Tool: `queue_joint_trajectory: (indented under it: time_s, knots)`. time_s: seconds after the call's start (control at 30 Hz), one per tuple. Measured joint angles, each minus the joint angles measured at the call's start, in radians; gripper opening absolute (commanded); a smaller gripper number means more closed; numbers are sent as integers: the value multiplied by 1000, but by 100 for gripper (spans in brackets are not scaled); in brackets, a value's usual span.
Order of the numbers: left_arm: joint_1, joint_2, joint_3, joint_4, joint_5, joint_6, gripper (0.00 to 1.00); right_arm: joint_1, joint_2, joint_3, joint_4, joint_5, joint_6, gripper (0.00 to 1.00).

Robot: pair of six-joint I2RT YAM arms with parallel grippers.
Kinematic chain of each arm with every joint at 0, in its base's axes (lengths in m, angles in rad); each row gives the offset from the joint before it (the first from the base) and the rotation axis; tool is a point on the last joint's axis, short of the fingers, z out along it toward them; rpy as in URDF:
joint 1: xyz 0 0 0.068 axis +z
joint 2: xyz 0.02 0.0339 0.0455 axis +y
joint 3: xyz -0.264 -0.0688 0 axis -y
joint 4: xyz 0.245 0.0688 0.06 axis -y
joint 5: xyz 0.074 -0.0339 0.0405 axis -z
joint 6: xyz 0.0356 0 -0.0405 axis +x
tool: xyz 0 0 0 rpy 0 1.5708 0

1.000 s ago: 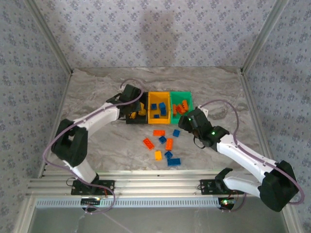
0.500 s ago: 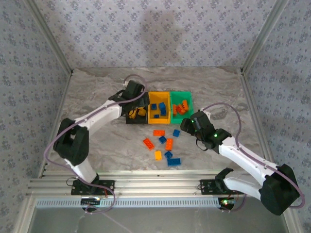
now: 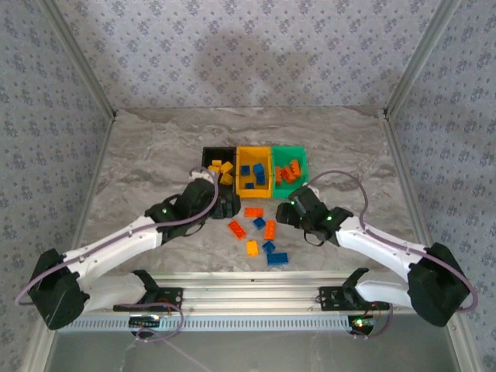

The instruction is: Sort the legos into containers by color

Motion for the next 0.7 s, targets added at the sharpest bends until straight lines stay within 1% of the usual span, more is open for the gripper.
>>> queue_joint_trajectory:
  time_s: [0.17,0.33,0.53,0.63,0.7]
  knots:
    - [-7,-153,-173,-19,-21,-59,100,19,127,19,31,57,52,81]
    - [-7,-265,-253,-38,-37,-108,100,19,245,74,63,110,84,80]
    - [-7,-313,-296,-45,-38,-145,100,18,349,129,93,139,97,80]
    - [-7,-316,-302,-45,-40,-151,100,15,402,163,92,139,97,76]
    - [-8,-316,-303,-45,-40,-152,100,13,425,177,89,139,102,71]
